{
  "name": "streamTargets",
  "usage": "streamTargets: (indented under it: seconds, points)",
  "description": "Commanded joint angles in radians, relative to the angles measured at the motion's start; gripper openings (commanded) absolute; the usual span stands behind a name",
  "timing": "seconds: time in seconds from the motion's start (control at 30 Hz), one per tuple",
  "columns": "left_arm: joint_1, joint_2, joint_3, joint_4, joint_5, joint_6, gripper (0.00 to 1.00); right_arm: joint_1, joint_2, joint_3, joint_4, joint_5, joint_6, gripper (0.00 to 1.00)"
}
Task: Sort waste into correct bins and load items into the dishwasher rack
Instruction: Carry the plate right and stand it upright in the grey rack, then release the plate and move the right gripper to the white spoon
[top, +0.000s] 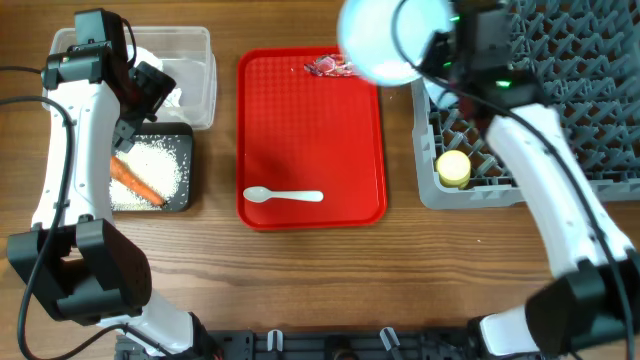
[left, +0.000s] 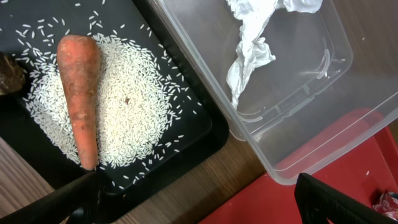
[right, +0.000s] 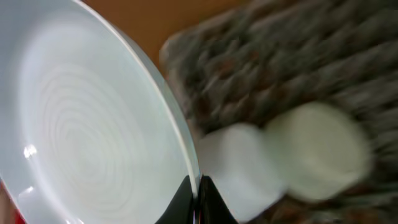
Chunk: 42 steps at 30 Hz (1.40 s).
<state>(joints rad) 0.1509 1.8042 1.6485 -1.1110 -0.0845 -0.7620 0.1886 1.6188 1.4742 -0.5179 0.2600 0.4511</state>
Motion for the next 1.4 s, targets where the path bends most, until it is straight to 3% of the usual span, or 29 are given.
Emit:
streamTargets:
  seconds: [0.0,0.2,0.37,0.67,1.3,1.37]
  points:
    - [-0.001,-0.027,0.001,-0.001,-0.010,-0.013,1.00,-0.077,-0.066,0.020,0.048,0.358,-0.163,0.04]
    - [-0.001,-0.027,0.001,-0.001,-0.010,-0.013,1.00,-0.185,-0.052,0.020,0.172,0.552,-0.446,0.04]
    - [-0.001,-0.027,0.001,-0.001,-0.010,-0.013,1.00,-0.280,-0.023,0.020,0.242,0.559,-0.717,0.04]
    - [-0.001,-0.027,0.001,-0.001,-0.010,-0.013,1.00,-0.357,0.064,0.020,0.244,0.559,-1.077,0.04]
    - [-0.001,-0.027,0.001,-0.001,-0.010,-0.013,1.00,-0.355,0.235,0.019,0.294,0.551,-1.076,0.04]
    - [-0.001,-0.027,0.001,-0.001,-0.010,-0.013,1.00,-0.354,0.235,0.019,0.294,0.551,-1.076,0.13]
